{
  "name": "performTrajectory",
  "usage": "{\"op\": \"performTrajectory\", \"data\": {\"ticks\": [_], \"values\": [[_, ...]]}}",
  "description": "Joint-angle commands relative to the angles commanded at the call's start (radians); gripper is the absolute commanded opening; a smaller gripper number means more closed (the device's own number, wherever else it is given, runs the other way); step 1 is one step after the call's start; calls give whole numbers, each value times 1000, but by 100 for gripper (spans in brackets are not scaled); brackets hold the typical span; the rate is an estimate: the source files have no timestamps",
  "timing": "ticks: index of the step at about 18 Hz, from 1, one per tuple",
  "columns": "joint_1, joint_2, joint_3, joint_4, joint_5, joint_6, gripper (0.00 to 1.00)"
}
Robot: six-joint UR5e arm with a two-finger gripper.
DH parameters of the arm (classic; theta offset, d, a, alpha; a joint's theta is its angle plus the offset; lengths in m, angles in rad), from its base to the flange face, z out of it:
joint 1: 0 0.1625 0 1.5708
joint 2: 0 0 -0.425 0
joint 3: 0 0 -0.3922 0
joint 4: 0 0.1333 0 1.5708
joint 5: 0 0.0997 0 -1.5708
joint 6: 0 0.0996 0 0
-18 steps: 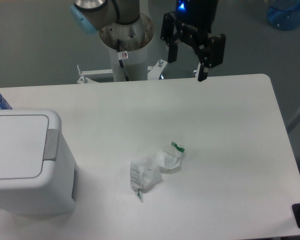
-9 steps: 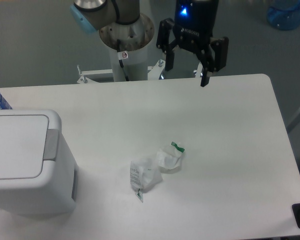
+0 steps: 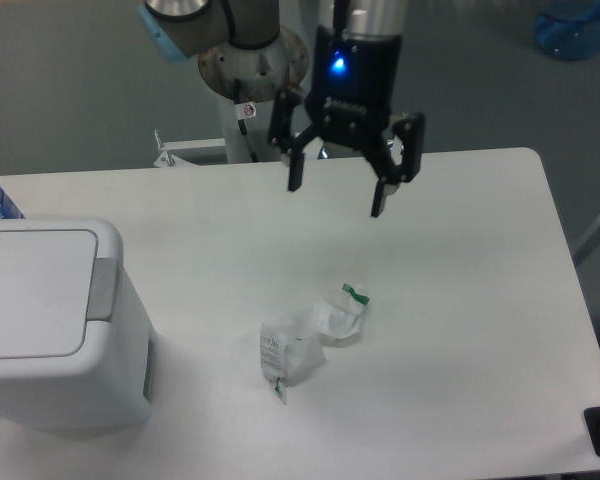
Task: Open the trash can
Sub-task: 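Move the open gripper over the lid of the white trash can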
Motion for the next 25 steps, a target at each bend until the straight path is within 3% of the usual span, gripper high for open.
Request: {"op": "performTrajectory", "data": {"ticks": [10, 25], "values": [[-178, -103, -2, 133, -2, -471, 100], [-216, -118, -44, 143, -2, -539, 100]]}}
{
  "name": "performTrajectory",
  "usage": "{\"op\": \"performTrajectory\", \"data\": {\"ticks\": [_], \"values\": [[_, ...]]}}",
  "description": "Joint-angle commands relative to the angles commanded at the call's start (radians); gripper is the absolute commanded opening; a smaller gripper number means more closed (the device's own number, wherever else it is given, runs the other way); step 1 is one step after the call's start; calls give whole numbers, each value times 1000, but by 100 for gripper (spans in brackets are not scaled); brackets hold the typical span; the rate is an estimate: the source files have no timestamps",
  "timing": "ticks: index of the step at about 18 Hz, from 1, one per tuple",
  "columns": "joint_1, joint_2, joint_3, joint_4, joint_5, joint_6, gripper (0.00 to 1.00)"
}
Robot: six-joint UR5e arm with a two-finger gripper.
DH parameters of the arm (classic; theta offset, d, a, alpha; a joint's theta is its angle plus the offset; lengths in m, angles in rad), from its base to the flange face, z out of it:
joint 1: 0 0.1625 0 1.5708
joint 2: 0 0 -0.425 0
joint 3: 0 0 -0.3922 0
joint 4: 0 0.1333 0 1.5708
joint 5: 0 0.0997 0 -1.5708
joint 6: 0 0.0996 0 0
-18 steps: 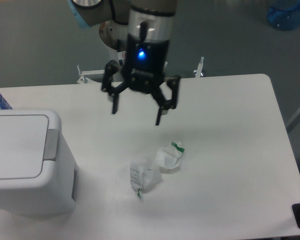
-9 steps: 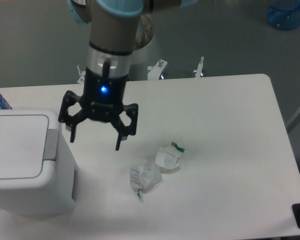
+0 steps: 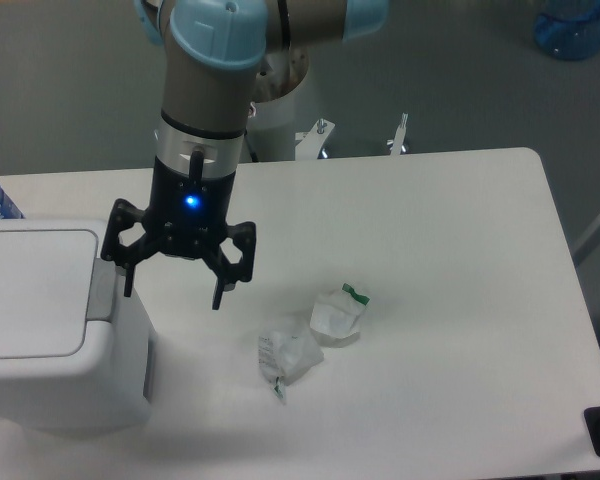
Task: Open the trash can
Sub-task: 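Move the open gripper over the lid of the white trash can, then lower the gripper and press down on the trash can lid edge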
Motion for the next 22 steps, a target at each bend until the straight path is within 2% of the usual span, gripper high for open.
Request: {"op": "performTrajectory", "data": {"ticks": [22], "values": [[-29, -17, -15, 0, 3, 3, 100]]}}
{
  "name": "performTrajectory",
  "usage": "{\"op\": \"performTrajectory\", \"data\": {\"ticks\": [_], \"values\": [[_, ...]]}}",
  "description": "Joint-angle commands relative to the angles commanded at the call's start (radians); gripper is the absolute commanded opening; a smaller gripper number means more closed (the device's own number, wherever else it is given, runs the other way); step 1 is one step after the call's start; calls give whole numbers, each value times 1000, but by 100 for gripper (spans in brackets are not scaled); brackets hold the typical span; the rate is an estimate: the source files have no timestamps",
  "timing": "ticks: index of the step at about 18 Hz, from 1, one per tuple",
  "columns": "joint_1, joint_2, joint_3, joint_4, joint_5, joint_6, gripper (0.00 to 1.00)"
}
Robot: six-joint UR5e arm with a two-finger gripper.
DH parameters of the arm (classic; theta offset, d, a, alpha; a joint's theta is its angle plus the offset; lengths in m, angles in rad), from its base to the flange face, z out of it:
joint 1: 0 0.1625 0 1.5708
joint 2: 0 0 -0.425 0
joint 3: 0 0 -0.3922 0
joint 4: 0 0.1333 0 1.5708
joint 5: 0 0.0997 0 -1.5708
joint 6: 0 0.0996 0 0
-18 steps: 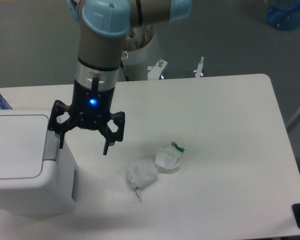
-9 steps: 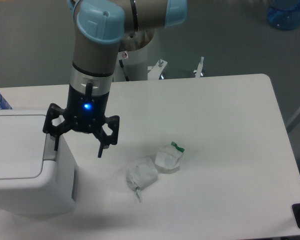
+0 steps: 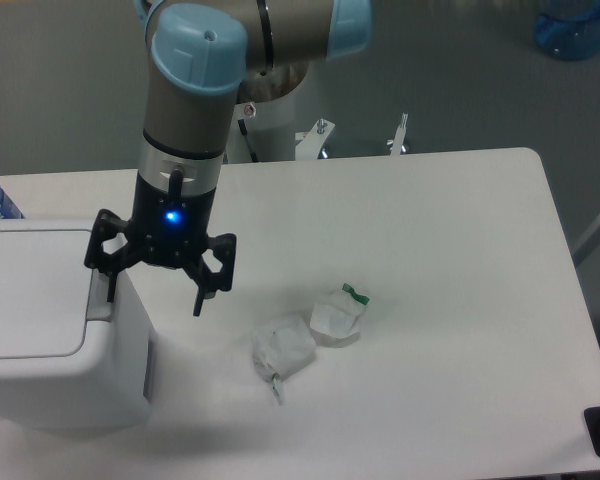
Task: Open the trash can
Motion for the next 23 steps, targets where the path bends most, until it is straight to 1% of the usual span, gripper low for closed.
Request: {"op": "performTrajectory", "data": {"ticks": [20, 22, 23], "values": [[0, -6, 2, 2, 2, 3, 100], [0, -2, 23, 8, 2, 14, 100], [2, -3, 41, 33, 2, 14, 100]]}}
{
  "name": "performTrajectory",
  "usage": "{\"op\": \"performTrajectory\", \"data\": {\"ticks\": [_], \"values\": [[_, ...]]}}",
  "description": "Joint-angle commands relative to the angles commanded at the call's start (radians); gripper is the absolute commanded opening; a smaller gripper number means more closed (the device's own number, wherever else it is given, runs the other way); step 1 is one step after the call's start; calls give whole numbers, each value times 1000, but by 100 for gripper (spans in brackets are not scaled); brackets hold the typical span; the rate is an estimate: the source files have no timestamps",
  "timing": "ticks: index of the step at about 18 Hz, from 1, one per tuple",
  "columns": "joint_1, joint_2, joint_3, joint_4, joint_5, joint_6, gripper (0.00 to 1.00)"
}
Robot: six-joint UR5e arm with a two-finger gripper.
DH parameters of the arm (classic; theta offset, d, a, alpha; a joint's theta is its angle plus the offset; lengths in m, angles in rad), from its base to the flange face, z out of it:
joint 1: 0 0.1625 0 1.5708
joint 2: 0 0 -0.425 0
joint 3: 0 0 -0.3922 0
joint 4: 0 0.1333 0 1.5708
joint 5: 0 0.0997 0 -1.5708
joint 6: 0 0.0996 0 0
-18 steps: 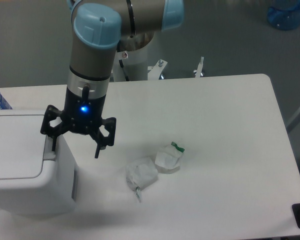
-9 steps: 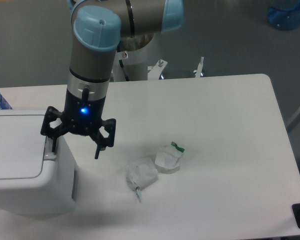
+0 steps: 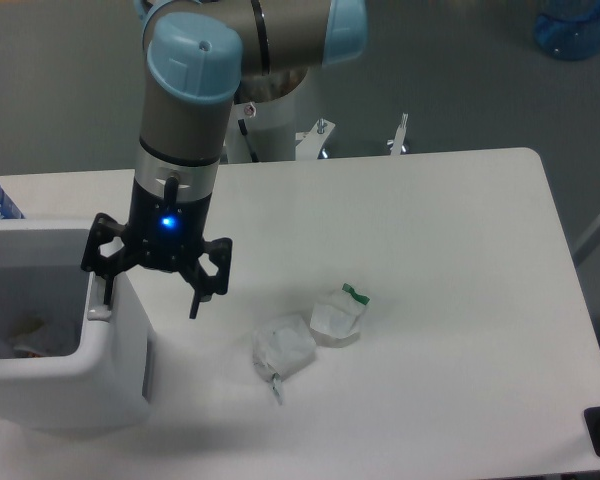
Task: Open the trash can
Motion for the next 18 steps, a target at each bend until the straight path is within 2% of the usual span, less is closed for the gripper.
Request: {"op": "performTrajectory", "data": {"ticks": [3, 5, 10, 13, 16, 18], "values": [[24, 0, 19, 83, 8, 3, 100], [70, 0, 23, 94, 18, 44, 100], [166, 3, 23, 85, 67, 195, 100], [184, 2, 11, 71, 129, 319, 100], [183, -3, 3, 16, 248, 484, 100], [183, 0, -1, -6, 267, 549, 100]]}}
